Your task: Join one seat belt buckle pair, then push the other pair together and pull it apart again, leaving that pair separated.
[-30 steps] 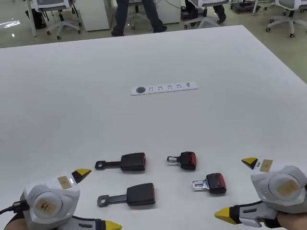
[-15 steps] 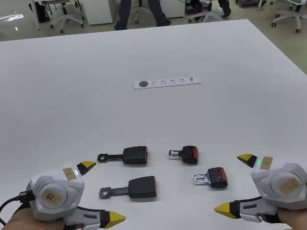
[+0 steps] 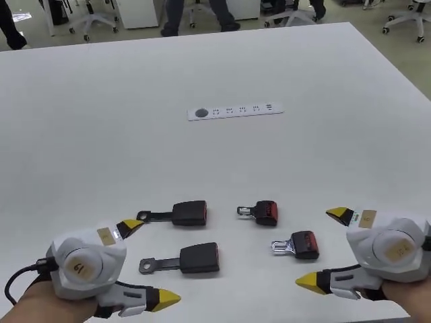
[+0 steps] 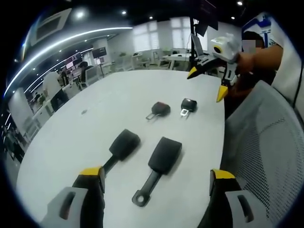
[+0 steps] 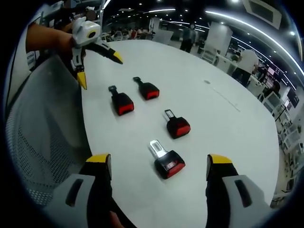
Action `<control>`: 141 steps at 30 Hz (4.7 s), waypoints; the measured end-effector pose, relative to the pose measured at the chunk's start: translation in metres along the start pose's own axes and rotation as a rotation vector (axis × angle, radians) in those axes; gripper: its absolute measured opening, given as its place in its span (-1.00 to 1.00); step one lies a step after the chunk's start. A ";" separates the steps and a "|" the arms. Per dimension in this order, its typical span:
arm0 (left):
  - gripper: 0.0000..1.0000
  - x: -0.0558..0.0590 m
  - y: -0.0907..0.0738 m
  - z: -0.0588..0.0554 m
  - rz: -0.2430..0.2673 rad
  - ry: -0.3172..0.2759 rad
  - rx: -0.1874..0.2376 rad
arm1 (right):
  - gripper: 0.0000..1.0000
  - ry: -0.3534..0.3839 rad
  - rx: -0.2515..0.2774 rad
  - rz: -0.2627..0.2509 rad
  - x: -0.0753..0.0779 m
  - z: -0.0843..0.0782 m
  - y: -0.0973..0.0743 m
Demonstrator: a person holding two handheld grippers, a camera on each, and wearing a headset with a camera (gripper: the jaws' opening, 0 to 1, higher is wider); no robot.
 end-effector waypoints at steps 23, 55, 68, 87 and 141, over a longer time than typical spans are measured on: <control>0.43 -0.002 0.033 -0.012 -0.121 0.053 -0.053 | 0.40 -0.128 -0.052 0.105 0.008 -0.008 0.030; -0.15 -0.004 0.079 -0.016 -0.349 0.146 -0.198 | -0.19 -0.191 -0.228 0.332 0.037 -0.046 0.067; -0.30 -0.004 0.092 -0.010 -0.393 0.158 -0.209 | -0.29 -0.203 -0.218 0.399 0.038 -0.045 0.071; -0.34 -0.007 0.096 -0.012 -0.407 0.264 -0.260 | -0.31 -0.228 -0.272 0.389 0.039 -0.043 0.072; -0.34 -0.005 0.097 -0.013 -0.417 0.272 -0.258 | -0.31 -0.177 -0.111 0.399 -0.033 0.013 0.125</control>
Point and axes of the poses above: the centre of the closed fingertips' face, and the gripper's own axes: y roughly forward along the fingers, x roughly to its right, z roughly out of its top, the point moved 6 cm from there along -y, roughly backward along the fingers, and after that the axes turned 4 degrees about x, right-handed, at the moved point
